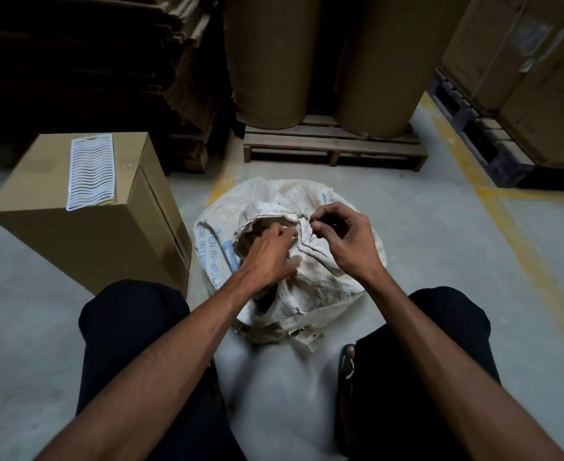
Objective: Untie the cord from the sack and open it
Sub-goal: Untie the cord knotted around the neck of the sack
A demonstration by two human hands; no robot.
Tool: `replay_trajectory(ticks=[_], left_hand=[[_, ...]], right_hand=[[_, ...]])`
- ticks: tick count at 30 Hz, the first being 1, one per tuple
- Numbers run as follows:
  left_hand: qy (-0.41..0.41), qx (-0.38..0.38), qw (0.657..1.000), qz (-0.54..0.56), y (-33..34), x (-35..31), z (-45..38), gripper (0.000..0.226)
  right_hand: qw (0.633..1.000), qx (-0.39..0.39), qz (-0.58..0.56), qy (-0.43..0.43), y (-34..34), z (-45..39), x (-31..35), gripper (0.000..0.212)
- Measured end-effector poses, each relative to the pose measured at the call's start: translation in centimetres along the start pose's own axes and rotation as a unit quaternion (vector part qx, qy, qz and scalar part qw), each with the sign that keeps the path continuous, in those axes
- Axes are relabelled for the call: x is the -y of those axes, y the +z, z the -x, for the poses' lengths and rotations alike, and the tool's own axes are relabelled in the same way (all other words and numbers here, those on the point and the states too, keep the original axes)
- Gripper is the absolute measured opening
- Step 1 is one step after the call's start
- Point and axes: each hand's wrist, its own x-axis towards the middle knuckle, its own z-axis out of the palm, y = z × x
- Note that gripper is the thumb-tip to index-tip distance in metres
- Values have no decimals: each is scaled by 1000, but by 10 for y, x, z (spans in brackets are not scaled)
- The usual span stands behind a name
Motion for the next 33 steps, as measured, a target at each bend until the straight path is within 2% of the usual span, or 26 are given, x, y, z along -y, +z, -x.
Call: replay_trajectory(ticks=[5,9,12,16,18,20,23,26,29,33], left_hand=[[32,-39,993,107,-22,-24,24,57],[50,-97,975,196,-32,-36,45,31],[46,-103,960,256,-38,-45,64,19],[47,-51,962,266,-44,-63,99,27],[17,-72,956,283,-38,-73,123,26],[-13,-111,948,297,-29,-79,147,15],[-26,-111,946,302,-23,-76,165,5],[-46,-95,939,327,-28,-65,163,7],[-72,-101,929,348,-34,-57,157,17],[-93,-104,927,347,-36,-50,150,25]], right_hand=[[999,-23,-13,-26,2,15,14,9],[996,-41,44,-71,9,36,23,14],[988,-68,96,-97,13,57,28,17],[992,-75,70,-79,16,86,40,18],[994,-83,37,-52,18,104,45,20],[995,-93,15,-26,20,121,45,21],[997,-77,23,-3,23,134,42,16],[998,-33,45,-6,25,130,31,16],[993,19,109,-34,27,123,19,13],[992,13,118,-34,38,118,11,8]])
